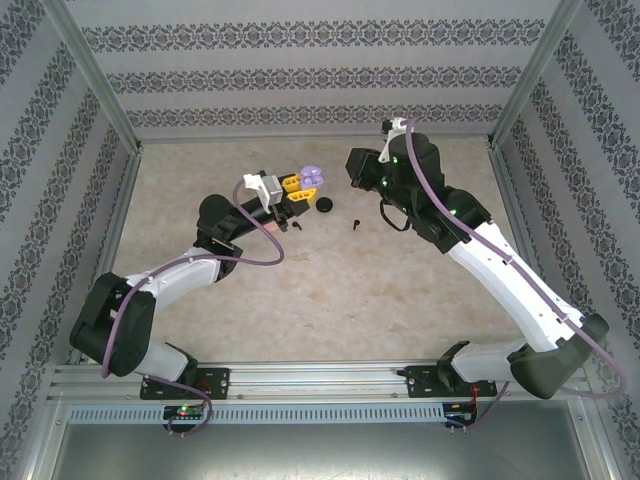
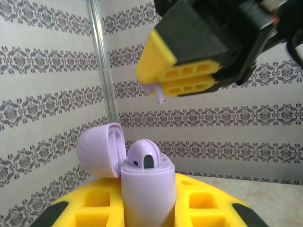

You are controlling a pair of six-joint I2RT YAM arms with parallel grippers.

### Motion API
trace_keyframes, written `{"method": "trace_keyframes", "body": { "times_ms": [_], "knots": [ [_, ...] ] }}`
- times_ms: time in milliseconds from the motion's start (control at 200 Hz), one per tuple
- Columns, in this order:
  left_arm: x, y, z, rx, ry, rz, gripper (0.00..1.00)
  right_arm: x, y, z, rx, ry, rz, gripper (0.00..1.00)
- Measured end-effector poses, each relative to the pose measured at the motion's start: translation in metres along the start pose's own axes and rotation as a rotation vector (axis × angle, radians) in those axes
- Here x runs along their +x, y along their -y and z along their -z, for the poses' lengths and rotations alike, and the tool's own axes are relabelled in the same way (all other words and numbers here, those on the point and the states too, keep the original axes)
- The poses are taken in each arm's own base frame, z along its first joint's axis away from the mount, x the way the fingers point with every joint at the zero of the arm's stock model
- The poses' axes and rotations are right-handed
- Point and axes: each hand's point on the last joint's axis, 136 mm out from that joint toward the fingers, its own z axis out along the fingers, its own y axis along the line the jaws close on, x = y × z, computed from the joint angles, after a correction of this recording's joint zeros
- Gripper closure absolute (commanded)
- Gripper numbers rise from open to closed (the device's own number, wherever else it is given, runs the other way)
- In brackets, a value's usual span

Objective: Insert the wireless bluetooth earbuds into the charging case

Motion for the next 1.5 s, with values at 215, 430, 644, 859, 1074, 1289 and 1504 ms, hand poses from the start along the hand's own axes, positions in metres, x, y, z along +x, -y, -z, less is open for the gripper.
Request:
{"method": "trace_keyframes", "body": {
  "times_ms": [215,430,644,859,1074,1289,1504],
  "knots": [
    [0.006,-0.002,-0.004,0.001,-0.009,0.008,1.00,0.004,-0.023,0.002,-0.067,0.006,0.023,0.82],
    [-0.001,-0.004,-0.007,0.001,0.006,-0.003,1.00,0.013,-0.040,0.000,-0.120,0.007,0.040,0.82],
    [0.000,-0.003,-0.010,0.006,0.006,0.004,1.00,0.026,-0.042,-0.009,-0.129,0.002,0.061,0.82],
    [0.001,-0.002,-0.011,0.009,0.006,0.009,1.00,0.031,-0.041,-0.020,-0.121,0.003,0.063,0.83],
    [0.001,-0.002,-0.011,0.008,0.005,0.010,1.00,0.033,-0.036,-0.024,-0.101,0.009,0.066,0.83],
    [0.001,-0.003,-0.011,0.002,0.005,0.010,1.00,0.036,-0.032,-0.027,-0.085,0.012,0.068,0.83],
    [0.001,-0.003,-0.011,0.001,0.004,0.011,1.00,0.036,-0.032,-0.027,-0.089,0.015,0.083,0.86]
  ]
}}
